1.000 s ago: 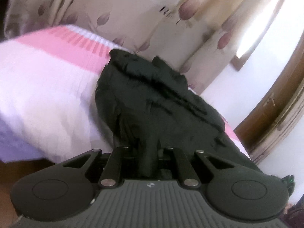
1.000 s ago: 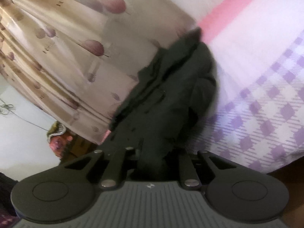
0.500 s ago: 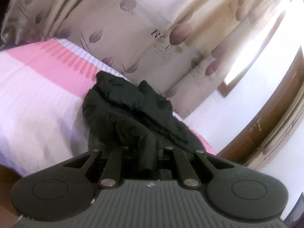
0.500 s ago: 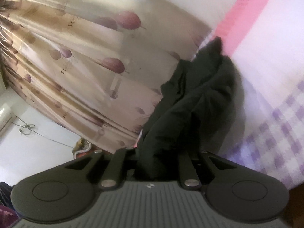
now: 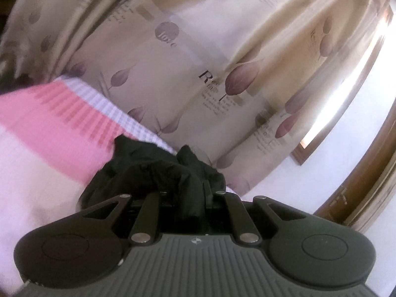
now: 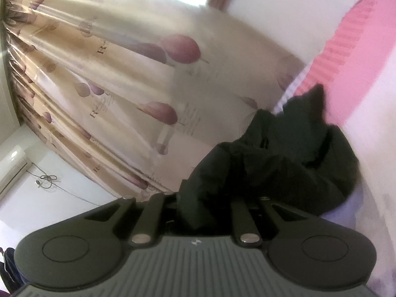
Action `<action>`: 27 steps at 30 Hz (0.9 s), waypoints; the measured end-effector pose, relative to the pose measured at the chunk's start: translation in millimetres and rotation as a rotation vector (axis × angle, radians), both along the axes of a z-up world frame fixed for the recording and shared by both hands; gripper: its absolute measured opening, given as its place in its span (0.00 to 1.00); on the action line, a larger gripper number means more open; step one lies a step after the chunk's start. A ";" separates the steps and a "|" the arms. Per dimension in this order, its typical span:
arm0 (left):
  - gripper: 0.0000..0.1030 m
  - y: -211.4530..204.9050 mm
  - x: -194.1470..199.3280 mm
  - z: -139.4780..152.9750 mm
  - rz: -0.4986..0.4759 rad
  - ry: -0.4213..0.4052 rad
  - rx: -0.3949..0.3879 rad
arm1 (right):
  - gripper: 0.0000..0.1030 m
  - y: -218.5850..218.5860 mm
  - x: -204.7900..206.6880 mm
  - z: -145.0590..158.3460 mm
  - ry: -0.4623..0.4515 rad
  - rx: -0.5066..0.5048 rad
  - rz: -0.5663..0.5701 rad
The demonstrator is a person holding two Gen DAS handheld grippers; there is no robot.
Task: Fold large clothes
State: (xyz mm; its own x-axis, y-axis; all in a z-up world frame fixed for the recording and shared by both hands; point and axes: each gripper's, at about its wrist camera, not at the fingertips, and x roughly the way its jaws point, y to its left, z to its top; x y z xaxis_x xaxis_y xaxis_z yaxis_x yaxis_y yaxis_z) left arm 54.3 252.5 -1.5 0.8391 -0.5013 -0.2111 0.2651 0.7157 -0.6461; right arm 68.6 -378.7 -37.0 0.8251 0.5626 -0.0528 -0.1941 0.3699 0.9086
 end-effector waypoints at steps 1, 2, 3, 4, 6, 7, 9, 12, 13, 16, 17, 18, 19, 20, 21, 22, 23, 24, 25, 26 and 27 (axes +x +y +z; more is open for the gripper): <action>0.12 -3.3 9.8 2.4 0.003 -0.005 0.009 | 0.12 -1.8 7.8 -0.3 -0.002 -0.007 0.002; 0.12 -6.3 18.7 4.4 0.003 -0.007 0.013 | 0.12 -4.4 15.5 -0.3 -0.003 -0.017 0.001; 0.12 -9.1 27.9 6.0 0.005 -0.011 0.015 | 0.12 -6.2 23.8 0.0 -0.004 -0.025 0.000; 0.12 -12.7 38.5 7.7 0.011 -0.016 0.017 | 0.12 -8.2 33.2 -0.1 -0.004 -0.031 -0.001; 0.13 -20.5 59.0 9.9 0.019 -0.023 0.034 | 0.12 -10.4 50.2 -0.2 -0.002 -0.044 -0.010; 0.13 -23.3 68.4 10.0 0.026 -0.022 0.040 | 0.12 -10.6 58.9 -0.5 -0.003 -0.052 -0.012; 0.13 -26.9 87.8 8.2 0.032 -0.012 0.035 | 0.12 -11.1 73.9 -2.7 -0.002 -0.056 -0.016; 0.13 -34.4 116.8 3.3 0.049 0.006 0.032 | 0.12 -12.9 97.6 -7.8 0.009 -0.063 -0.024; 0.13 -37.3 125.9 1.5 0.054 0.008 0.039 | 0.12 -13.9 105.1 -10.0 0.014 -0.065 -0.028; 0.15 -44.2 147.7 -5.1 0.069 0.024 0.054 | 0.12 -15.7 128.6 -17.9 0.041 -0.070 -0.037; 0.16 -45.5 154.9 -8.1 0.078 0.032 0.055 | 0.12 -15.7 135.3 -20.3 0.048 -0.072 -0.042; 0.16 -46.6 161.3 -10.9 0.088 0.040 0.056 | 0.12 -16.1 142.3 -23.0 0.054 -0.075 -0.045; 0.17 -47.5 167.3 -13.8 0.095 0.048 0.055 | 0.12 -16.4 149.6 -26.5 0.063 -0.075 -0.051; 0.18 -48.0 172.8 -17.0 0.103 0.053 0.057 | 0.12 -16.9 156.8 -29.2 0.073 -0.072 -0.054; 0.20 -49.2 177.4 -19.4 0.115 0.055 0.067 | 0.12 -17.1 164.0 -31.6 0.082 -0.072 -0.056; 0.21 -50.9 181.7 -21.9 0.128 0.057 0.083 | 0.12 -17.3 170.5 -34.6 0.088 -0.073 -0.060; 0.21 -53.0 185.2 -23.9 0.136 0.059 0.095 | 0.12 -17.7 176.7 -38.1 0.097 -0.072 -0.067; 0.21 -54.9 188.2 -26.4 0.147 0.059 0.108 | 0.12 -18.4 181.8 -41.3 0.105 -0.069 -0.070; 0.22 -56.3 190.6 -28.4 0.156 0.060 0.117 | 0.12 -18.4 187.6 -45.2 0.116 -0.070 -0.074; 0.22 -57.8 193.1 -30.5 0.163 0.064 0.125 | 0.12 -18.3 192.2 -48.6 0.126 -0.072 -0.076; 0.23 -58.4 195.5 -33.2 0.169 0.068 0.125 | 0.13 -18.1 196.3 -52.5 0.137 -0.068 -0.082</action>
State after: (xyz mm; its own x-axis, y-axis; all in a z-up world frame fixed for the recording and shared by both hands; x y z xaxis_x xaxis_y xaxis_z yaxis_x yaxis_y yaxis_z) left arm 249.9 194.2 -34.7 0.8906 -0.3211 -0.3222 0.0932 0.8221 -0.5616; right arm 264.9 -396.8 -89.5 0.8503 0.4853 -0.2036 -0.0367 0.4407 0.8969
